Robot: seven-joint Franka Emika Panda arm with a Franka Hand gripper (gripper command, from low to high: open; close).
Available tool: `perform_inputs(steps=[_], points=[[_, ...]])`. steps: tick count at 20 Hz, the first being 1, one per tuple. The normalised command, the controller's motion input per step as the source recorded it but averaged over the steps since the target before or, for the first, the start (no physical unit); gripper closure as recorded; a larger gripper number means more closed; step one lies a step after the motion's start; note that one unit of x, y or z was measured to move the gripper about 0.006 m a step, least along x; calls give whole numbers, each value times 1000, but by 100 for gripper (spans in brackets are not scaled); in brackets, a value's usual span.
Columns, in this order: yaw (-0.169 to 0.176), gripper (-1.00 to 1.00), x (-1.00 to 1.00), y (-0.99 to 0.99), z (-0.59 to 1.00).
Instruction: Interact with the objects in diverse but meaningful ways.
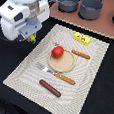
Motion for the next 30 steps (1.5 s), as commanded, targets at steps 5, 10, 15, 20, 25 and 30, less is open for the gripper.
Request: perform_inputs(steps=[5,10,15,20,25,30], points=[[0,100,433,567,226],[0,100,365,649,225],[0,100,459,602,129],[0,100,459,515,11],[0,100,428,411,-31],[0,100,425,363,-89]])
